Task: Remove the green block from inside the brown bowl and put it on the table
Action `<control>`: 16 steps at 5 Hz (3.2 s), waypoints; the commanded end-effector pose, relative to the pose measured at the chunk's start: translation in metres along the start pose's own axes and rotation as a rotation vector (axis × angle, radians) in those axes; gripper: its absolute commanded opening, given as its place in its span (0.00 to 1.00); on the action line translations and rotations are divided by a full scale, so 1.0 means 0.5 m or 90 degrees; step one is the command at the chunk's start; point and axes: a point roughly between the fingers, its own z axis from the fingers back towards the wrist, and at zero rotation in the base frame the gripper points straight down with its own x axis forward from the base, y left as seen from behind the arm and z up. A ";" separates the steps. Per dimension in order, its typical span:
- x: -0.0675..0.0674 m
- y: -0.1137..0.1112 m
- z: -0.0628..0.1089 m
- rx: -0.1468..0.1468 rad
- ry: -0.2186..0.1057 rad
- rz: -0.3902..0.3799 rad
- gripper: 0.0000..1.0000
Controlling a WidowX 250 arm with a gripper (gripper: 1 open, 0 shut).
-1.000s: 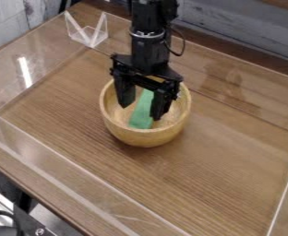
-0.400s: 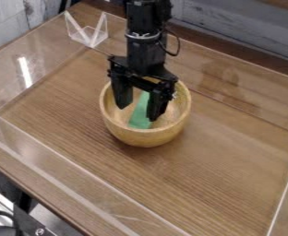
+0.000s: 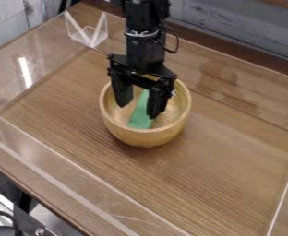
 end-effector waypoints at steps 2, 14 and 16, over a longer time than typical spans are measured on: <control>0.023 0.010 0.029 -0.004 -0.040 -0.007 1.00; 0.049 0.005 -0.013 -0.029 -0.068 -0.037 0.00; 0.050 0.000 0.000 -0.032 -0.074 -0.036 0.00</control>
